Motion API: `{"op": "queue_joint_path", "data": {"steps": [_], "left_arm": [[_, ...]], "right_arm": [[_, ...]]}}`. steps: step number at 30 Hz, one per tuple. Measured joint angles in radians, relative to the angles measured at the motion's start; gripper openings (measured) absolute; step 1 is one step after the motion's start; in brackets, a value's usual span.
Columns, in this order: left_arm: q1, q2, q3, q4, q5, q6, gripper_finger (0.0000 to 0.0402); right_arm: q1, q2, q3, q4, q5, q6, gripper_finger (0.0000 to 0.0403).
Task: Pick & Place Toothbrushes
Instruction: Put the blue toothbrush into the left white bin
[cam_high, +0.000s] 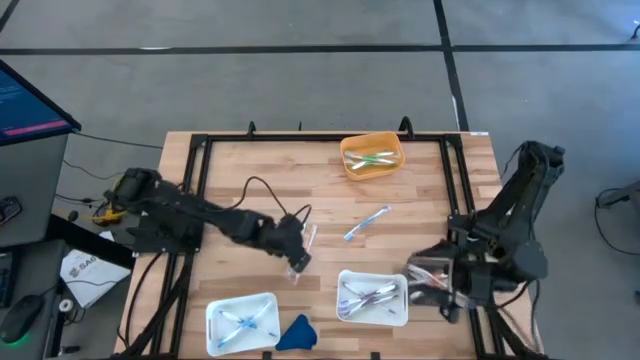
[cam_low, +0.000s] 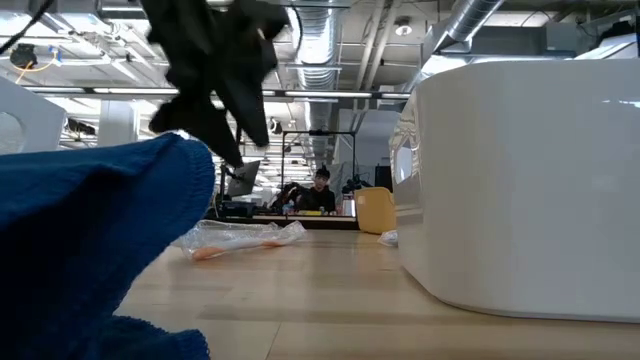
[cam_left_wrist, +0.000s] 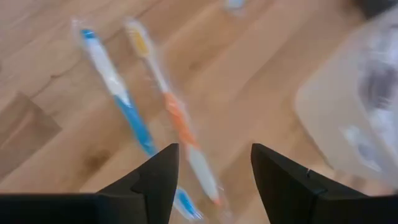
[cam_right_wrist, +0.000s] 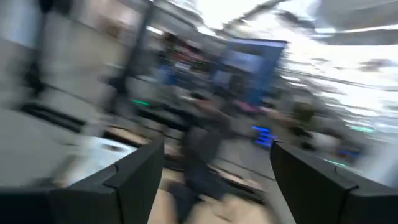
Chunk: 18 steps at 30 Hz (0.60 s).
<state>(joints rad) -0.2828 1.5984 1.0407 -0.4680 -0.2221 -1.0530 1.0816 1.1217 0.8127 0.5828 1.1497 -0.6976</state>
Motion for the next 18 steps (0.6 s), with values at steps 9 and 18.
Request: {"op": "queue_joint_path", "data": {"steps": [9,18], "left_arm": [[0.146,0.102,0.000,0.006,0.107,0.058,0.0205],[0.181,0.197,-0.001,0.006,0.126,0.088,0.0241]], "right_arm": [[-0.059,-0.210,0.000,-0.526,-0.490,0.517,0.0286],[-0.111,-0.187,0.000,-0.510,-0.495,0.526,0.0286]]}}
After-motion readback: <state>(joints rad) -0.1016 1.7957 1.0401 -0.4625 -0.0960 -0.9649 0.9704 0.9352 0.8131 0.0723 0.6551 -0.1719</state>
